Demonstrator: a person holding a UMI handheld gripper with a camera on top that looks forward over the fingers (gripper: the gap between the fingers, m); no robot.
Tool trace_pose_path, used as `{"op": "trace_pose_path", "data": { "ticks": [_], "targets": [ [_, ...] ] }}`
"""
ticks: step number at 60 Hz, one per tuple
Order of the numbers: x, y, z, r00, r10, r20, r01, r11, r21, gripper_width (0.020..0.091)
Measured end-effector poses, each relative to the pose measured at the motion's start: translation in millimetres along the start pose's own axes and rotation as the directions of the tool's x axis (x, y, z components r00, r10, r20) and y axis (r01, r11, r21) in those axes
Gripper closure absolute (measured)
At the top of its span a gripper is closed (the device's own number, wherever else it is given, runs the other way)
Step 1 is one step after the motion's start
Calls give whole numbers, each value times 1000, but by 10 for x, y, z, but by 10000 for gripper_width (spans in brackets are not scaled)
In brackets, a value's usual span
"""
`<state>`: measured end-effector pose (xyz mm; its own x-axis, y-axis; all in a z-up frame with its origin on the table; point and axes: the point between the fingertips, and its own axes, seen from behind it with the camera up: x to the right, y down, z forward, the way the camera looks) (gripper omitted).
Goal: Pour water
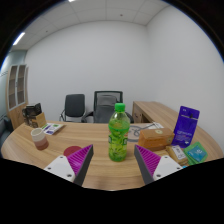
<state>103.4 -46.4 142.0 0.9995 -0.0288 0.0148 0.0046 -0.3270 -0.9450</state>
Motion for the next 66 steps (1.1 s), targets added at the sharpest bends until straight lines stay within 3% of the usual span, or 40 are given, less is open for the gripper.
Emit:
{"op": "trace_pose_path", "data": {
  "ticks": [3,6,18,25,29,31,36,43,55,66],
  "targets": [
    [477,302,670,1000,-2,17,2,1000,12,256],
    [543,380,923,1000,-3,26,3,1000,9,255],
    [595,235,1470,1000,-12,26,10,996,87,265],
    [593,135,1635,999,-23,32,19,992,126,360],
    [613,42,1684,998,-60,19,56,985,164,490],
    [595,25,1709,997,-69,19,64,982,177,517],
    [555,17,1754,997,-73,26,67,980,187,576],
    [537,34,1781,995,-90,39,84,986,147,729],
    [513,2,1737,981,-189,-43,192,977,92,750],
    [-115,-288,1437,812,-571,-123,582,808,89,751]
  ]
}}
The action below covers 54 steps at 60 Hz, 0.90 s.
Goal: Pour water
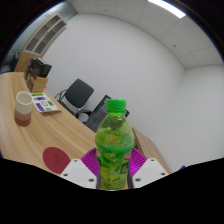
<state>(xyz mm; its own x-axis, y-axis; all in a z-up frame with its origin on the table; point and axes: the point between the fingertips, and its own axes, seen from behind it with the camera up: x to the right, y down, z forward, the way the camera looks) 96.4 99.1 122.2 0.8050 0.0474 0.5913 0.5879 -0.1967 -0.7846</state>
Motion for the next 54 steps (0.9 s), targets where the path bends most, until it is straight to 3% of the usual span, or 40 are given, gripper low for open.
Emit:
{"op": "trace_pose_path", "data": {
  "ticks": [7,17,26,35,44,54],
  "targets": [
    [-465,-477,-51,939,-343,29,342,939,19,749],
    [-1029,-964,-51,754,-654,61,652,756,53,753],
    [-1267,-1313,-27,515,-857,27,854,516,70,750],
    [-1362,-1498,77,227,-973,-34,973,226,41,752],
    [-1425,-1418,197,11,-1000,-26,1000,11,6,752],
    [-1428,-1278,228,17,-1000,7,1000,17,-11,752]
  ]
}}
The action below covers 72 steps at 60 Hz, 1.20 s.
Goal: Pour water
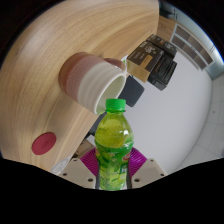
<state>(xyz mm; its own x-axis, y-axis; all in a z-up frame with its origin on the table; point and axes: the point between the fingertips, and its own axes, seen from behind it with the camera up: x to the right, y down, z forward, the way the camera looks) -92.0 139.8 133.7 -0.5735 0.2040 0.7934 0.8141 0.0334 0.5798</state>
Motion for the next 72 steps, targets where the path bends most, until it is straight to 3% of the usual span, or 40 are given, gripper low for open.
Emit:
{"op": "trace_pose_path", "data": {
  "ticks": [7,15,21,27,35,41,50,63,64,72],
  "targets": [
    [-12,58,-91,989,150,13,-150,989,-1,752],
    [125,138,-280,843,538,28,-538,842,35,736],
    [139,323,-318,579,810,94,-815,579,20,736],
    [125,464,-363,259,957,132,-966,259,16,734],
    [-17,595,-308,-193,961,197,-981,-196,-5,736],
    [-196,623,-270,-409,886,216,-909,-416,-16,734],
    [-490,574,-177,-494,840,223,-864,-504,-16,736],
    [-922,311,-59,-479,846,234,-873,-488,-25,727],
    [-884,342,-58,-482,845,232,-868,-497,7,734],
    [-926,383,-78,-497,840,217,-858,-514,23,723]
  ]
}}
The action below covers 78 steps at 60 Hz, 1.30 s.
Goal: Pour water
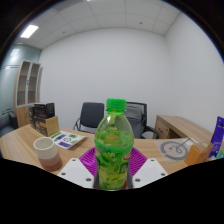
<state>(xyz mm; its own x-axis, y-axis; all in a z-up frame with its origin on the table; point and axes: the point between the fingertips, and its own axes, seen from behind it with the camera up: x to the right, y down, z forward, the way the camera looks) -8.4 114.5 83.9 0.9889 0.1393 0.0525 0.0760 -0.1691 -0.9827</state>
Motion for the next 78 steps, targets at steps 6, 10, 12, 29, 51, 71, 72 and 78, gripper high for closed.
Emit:
{"op": "trace_pose_path", "data": {
  "ticks": [6,10,12,29,51,71,72,78],
  "targets": [
    [-17,-15,-12,1000,0,-3,0,1000,2,632],
    [-10,-8,-18,1000,-2,-3,2,1000,-6,567],
    [-19,12,-33,1000,-6,-2,6,1000,-19,539],
    [-74,64,-955,997,-19,-77,7,989,-151,337],
    [-967,-776,-2261,992,-2,-125,-16,989,-149,317],
    [-1211,-1218,-2483,987,48,-156,-65,992,-104,308],
    [-1219,-1230,-2482,987,46,-154,-63,993,-103,308],
    [-1273,-1274,-2478,988,33,-149,-50,993,-108,309]
  ]
}}
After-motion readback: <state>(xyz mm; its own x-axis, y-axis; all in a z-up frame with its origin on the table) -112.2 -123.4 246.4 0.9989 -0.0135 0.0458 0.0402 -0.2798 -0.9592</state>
